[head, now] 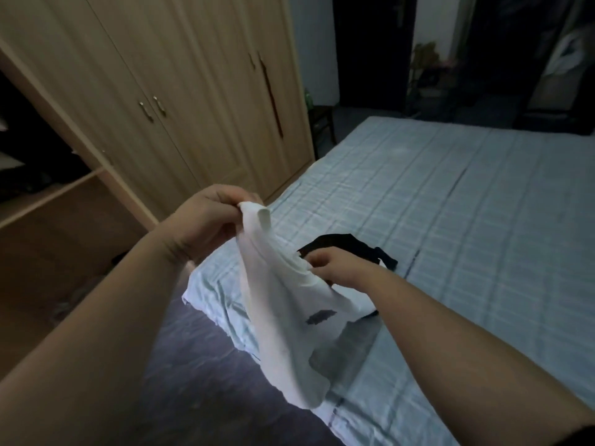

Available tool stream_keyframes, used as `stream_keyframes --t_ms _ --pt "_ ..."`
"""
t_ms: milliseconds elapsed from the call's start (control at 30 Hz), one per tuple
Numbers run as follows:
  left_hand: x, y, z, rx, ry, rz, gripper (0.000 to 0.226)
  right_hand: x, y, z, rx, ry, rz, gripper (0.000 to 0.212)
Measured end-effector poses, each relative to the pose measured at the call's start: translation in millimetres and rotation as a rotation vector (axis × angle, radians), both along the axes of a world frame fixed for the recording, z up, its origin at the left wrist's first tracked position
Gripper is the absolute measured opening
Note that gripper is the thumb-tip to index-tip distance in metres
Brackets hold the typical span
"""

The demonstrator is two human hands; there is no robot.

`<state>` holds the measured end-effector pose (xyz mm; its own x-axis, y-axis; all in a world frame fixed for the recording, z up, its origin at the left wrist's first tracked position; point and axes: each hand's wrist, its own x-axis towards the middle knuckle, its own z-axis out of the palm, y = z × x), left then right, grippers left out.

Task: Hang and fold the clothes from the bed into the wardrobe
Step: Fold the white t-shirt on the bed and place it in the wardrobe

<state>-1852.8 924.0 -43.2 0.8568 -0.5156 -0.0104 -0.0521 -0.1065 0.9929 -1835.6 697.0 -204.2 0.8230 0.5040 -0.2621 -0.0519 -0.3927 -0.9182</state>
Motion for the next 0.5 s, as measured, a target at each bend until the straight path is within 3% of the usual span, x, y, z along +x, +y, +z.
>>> stream_keyframes --t_ms 100,167,367,500 --pt "2 26 9 0.003 -0.025 0.048 0.034 -19 -12 8 -0.13 -0.109 -0.208 0.023" --pt "1 40 14 0.071 -0.062 0.019 0.036 -29 -26 16 -0.218 -0.207 -0.389 0.02" --pt "9 51 17 0.363 -0.429 0.133 0.059 -76 -55 79 0.121 -0.357 -1.033 0.014" --pt "23 39 25 0.726 -0.732 0.227 0.035 -121 -66 121 0.109 -0.598 -1.247 0.019"
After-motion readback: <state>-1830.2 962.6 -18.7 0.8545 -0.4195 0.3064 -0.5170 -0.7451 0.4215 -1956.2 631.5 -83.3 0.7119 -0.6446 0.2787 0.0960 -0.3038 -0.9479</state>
